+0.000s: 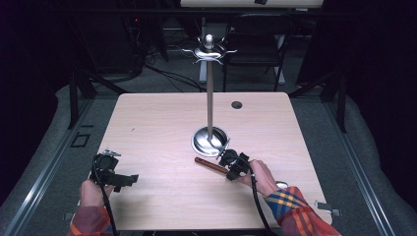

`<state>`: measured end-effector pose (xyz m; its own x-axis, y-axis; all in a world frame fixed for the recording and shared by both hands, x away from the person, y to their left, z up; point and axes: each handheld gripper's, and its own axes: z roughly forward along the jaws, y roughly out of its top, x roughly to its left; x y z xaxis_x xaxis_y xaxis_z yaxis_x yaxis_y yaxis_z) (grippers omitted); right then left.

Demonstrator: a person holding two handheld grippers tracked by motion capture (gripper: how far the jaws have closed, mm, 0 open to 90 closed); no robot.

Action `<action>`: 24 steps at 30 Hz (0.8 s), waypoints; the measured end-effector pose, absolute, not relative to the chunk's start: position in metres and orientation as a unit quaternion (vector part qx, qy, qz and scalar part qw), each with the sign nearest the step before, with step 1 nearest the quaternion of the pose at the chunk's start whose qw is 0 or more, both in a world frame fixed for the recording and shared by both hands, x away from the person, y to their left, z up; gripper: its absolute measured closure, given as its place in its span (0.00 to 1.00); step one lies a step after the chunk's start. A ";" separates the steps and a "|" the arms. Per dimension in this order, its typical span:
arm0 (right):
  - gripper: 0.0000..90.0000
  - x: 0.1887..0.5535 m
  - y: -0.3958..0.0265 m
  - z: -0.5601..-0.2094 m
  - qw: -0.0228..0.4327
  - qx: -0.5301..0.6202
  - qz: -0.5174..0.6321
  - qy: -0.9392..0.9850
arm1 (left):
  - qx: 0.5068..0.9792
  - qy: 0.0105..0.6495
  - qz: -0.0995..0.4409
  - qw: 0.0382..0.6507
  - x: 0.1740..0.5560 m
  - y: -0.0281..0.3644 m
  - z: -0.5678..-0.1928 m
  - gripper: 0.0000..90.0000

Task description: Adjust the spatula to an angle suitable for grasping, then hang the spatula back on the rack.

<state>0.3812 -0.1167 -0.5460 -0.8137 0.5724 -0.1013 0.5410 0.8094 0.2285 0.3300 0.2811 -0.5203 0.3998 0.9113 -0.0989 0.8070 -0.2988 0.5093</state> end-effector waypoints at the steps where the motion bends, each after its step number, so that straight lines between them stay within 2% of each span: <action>1: 0.79 0.381 -0.116 -0.546 0.085 0.289 0.093 0.949 | 0.799 0.538 0.105 0.248 0.330 0.281 -0.520 0.00; 5: 0.87 0.381 -0.116 -0.546 0.089 0.286 0.088 0.950 | 0.801 0.536 0.107 0.245 0.330 0.281 -0.520 0.00; 8: 0.90 0.380 -0.116 -0.547 0.081 0.286 0.097 0.950 | 0.800 0.537 0.107 0.246 0.330 0.281 -0.520 0.00; 15: 0.92 0.376 -0.112 -0.546 0.107 0.252 0.077 0.959 | 0.801 0.536 0.107 0.245 0.330 0.280 -0.520 0.00; 24: 0.94 0.374 -0.117 -0.542 0.110 0.243 0.087 0.960 | 0.799 0.537 0.109 0.246 0.329 0.281 -0.520 0.00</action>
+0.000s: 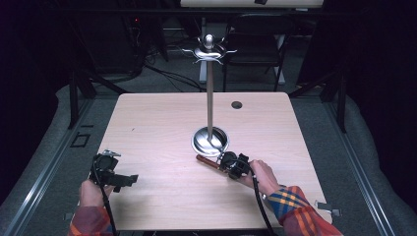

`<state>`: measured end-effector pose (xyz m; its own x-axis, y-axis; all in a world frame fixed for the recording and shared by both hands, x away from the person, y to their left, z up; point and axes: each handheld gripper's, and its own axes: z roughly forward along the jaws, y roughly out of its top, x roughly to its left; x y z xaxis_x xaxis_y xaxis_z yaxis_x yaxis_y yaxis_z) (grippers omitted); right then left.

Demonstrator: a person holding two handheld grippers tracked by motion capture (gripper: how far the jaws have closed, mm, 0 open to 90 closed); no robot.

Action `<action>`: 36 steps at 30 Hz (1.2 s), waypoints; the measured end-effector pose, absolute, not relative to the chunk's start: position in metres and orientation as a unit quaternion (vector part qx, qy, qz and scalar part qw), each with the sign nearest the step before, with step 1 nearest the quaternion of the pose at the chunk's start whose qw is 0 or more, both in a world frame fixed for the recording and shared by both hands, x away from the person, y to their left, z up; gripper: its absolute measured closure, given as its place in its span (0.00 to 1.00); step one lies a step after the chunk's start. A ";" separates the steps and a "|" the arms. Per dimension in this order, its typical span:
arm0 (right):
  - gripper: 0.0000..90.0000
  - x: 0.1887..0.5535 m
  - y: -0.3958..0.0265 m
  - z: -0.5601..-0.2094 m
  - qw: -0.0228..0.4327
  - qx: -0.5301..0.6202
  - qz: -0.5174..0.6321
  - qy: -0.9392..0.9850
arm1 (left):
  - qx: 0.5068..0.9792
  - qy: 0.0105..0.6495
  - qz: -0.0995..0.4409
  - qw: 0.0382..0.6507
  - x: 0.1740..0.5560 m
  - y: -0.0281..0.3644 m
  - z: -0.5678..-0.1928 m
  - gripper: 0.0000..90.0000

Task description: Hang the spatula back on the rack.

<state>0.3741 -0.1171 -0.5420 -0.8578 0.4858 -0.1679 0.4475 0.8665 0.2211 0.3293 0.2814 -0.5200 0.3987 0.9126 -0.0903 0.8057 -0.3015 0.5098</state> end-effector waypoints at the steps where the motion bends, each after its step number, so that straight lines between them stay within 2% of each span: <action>1: 0.94 0.373 -0.117 -0.540 0.112 0.242 0.087 0.960 | 0.799 0.538 0.109 0.246 0.329 0.281 -0.520 0.00; 36: 0.94 0.365 -0.174 -0.468 0.119 0.315 0.268 0.903 | 0.796 0.537 0.105 0.261 0.329 0.281 -0.519 0.00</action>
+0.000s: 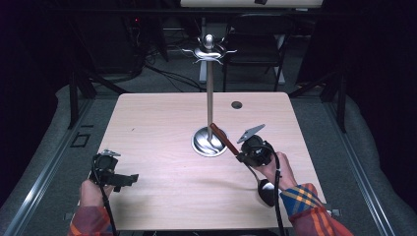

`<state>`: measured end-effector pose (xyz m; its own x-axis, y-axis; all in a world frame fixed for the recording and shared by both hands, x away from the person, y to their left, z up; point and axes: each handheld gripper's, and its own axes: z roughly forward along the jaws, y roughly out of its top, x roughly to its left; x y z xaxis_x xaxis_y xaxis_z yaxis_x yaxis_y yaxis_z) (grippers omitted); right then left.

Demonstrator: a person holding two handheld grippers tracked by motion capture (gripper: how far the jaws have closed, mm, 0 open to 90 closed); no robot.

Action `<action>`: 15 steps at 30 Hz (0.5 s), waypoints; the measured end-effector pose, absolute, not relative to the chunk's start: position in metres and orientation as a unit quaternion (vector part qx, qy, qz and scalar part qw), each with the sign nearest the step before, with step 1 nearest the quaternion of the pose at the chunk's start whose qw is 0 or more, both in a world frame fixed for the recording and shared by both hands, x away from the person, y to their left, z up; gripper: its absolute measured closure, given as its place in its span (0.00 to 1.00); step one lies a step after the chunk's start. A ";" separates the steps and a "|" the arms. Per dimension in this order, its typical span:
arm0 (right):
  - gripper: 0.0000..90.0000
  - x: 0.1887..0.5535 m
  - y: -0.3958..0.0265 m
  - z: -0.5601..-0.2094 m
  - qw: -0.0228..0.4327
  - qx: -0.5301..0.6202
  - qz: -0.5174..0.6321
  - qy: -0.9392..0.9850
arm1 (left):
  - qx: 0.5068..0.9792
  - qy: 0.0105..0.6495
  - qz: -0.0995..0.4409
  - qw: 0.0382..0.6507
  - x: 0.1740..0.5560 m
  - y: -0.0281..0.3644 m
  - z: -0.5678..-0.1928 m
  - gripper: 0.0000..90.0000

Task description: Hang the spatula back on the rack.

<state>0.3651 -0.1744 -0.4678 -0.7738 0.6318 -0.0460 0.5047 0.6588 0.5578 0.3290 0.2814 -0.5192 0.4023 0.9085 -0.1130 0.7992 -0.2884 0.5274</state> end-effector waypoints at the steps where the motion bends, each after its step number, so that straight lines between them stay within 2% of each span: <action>1: 0.94 0.365 -0.176 -0.466 0.121 0.318 0.275 0.899 | 0.796 0.537 0.105 0.260 0.329 0.281 -0.519 0.00; 15: 0.94 0.359 -0.192 -0.439 0.145 0.335 0.341 0.866 | 0.797 0.533 0.102 0.264 0.329 0.281 -0.520 0.00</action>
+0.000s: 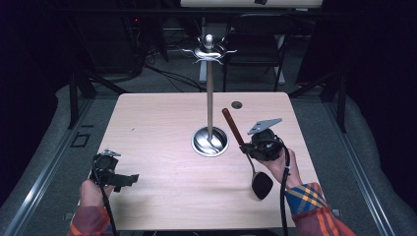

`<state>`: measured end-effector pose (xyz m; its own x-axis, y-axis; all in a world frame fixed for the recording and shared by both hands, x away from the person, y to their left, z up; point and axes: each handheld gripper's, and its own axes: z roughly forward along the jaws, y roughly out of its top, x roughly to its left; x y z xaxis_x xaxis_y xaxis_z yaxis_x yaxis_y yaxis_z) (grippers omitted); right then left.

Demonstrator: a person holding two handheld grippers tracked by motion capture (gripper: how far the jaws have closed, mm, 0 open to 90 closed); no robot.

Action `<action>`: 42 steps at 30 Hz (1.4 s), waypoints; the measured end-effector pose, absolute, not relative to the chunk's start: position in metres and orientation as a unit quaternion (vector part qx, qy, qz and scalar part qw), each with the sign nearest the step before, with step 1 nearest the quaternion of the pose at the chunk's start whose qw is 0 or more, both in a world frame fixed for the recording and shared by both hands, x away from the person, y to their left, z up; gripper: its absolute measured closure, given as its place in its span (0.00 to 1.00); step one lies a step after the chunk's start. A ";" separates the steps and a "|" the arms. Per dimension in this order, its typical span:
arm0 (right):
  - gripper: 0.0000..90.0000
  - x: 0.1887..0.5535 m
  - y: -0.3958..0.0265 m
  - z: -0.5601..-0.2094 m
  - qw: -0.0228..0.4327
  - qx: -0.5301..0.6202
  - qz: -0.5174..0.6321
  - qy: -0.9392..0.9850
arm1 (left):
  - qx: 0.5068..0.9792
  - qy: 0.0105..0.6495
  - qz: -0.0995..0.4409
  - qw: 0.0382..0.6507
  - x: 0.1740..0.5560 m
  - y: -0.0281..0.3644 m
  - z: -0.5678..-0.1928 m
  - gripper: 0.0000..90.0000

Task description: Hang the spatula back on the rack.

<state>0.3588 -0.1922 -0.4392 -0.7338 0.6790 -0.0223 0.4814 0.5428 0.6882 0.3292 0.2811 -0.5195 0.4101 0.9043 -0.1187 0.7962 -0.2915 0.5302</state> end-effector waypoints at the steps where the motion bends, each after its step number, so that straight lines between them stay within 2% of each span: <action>1: 0.94 0.358 -0.193 -0.438 0.148 0.334 0.340 0.866 | 0.797 0.533 0.103 0.265 0.329 0.281 -0.519 0.00; 18: 0.94 0.354 -0.202 -0.418 0.181 0.343 0.398 0.831 | 0.798 0.532 0.101 0.263 0.329 0.281 -0.520 0.00; 42: 0.94 0.369 -0.191 -0.410 0.200 0.345 0.394 0.828 | 0.800 0.531 0.101 0.262 0.330 0.279 -0.520 0.00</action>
